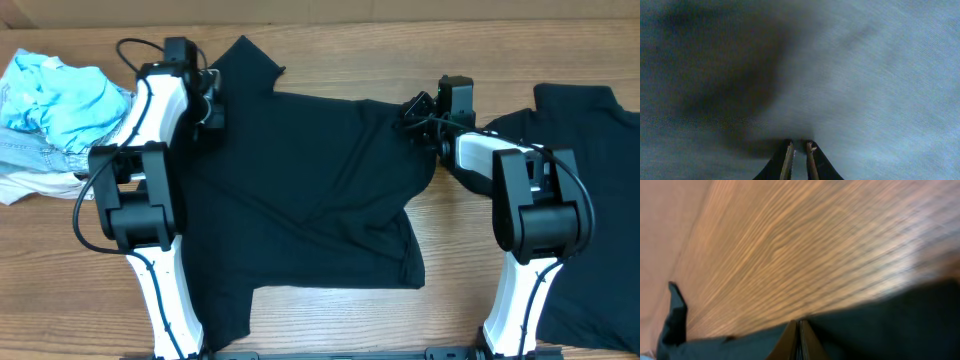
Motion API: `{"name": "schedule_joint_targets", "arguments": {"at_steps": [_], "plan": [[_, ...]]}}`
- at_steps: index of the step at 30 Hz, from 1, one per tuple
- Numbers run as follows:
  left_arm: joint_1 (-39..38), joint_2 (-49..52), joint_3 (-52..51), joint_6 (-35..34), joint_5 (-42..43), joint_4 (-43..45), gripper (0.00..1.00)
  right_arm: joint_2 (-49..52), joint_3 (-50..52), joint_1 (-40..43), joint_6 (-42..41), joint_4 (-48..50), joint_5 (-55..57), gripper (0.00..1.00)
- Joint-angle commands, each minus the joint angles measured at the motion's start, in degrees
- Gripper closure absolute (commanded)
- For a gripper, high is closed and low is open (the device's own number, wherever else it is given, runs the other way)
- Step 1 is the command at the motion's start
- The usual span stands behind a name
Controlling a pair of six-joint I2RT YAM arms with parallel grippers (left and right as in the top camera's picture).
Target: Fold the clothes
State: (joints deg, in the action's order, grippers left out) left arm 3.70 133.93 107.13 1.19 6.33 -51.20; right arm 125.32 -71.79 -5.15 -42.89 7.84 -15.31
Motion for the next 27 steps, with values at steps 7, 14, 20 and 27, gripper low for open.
{"name": "schedule_joint_targets", "arguments": {"at_steps": [7,14,20,27], "plan": [[2.16,5.03,-0.15,2.62,3.63,1.01,0.96,-13.73,-13.53,1.05,22.45,-25.53,-4.50,0.78],[2.62,10.08,-0.15,2.97,0.66,3.48,0.96,-24.63,-13.81,0.98,22.99,-40.98,-4.55,0.71],[10.40,10.51,0.81,-8.20,-11.91,5.60,0.96,-23.76,-13.66,0.37,22.99,-61.29,-3.63,0.65],[17.27,10.49,7.04,-6.45,5.66,2.99,0.96,-18.82,-6.78,-2.36,25.49,-66.51,-3.28,0.65]]}}
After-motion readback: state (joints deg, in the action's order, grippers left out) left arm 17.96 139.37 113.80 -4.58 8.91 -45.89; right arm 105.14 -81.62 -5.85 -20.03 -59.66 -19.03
